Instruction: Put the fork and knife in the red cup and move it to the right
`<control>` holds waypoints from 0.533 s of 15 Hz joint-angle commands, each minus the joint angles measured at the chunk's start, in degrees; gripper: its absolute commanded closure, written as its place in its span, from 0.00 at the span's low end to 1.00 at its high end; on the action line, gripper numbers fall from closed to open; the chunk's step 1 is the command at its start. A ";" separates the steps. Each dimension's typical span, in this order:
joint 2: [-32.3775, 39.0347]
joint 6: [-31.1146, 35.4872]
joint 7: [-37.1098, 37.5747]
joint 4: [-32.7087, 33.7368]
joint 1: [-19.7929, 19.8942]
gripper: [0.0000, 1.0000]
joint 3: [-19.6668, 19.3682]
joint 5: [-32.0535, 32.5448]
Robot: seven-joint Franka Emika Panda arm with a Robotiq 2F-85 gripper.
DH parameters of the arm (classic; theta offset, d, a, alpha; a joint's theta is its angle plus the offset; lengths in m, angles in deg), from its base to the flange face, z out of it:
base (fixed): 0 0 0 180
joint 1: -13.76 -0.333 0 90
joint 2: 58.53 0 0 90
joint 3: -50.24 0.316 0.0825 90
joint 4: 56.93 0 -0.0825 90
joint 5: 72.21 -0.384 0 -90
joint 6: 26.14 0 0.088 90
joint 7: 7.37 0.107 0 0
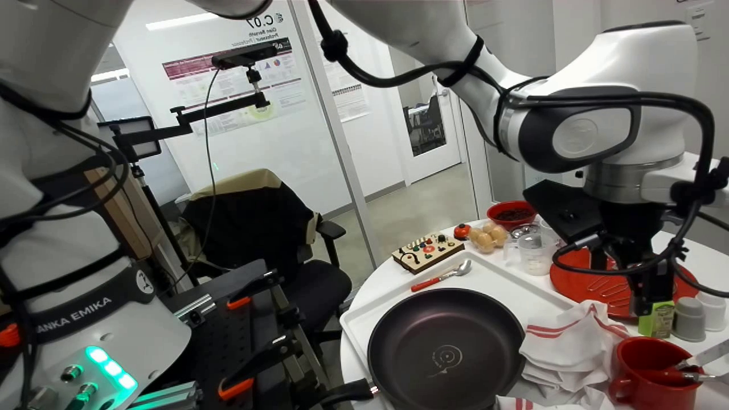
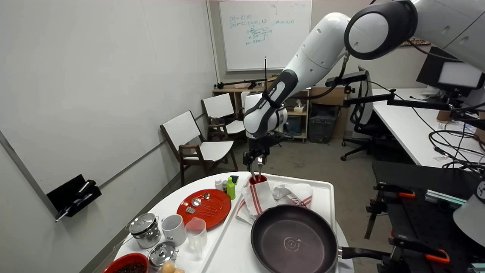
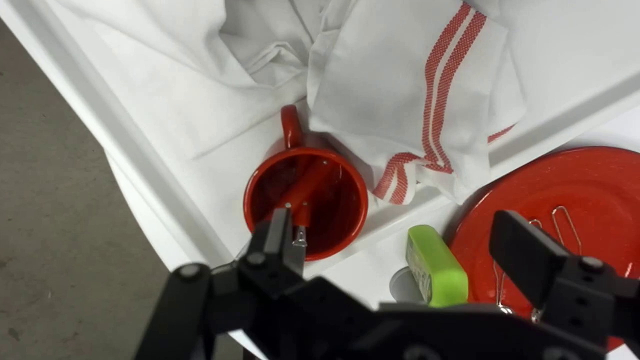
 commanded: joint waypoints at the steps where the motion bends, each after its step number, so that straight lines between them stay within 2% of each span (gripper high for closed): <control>1: 5.79 -5.77 -1.17 9.89 -1.75 0.00 -1.24 -1.82; 8: 12.63 -11.35 -0.70 20.83 -1.01 0.00 -1.83 -2.21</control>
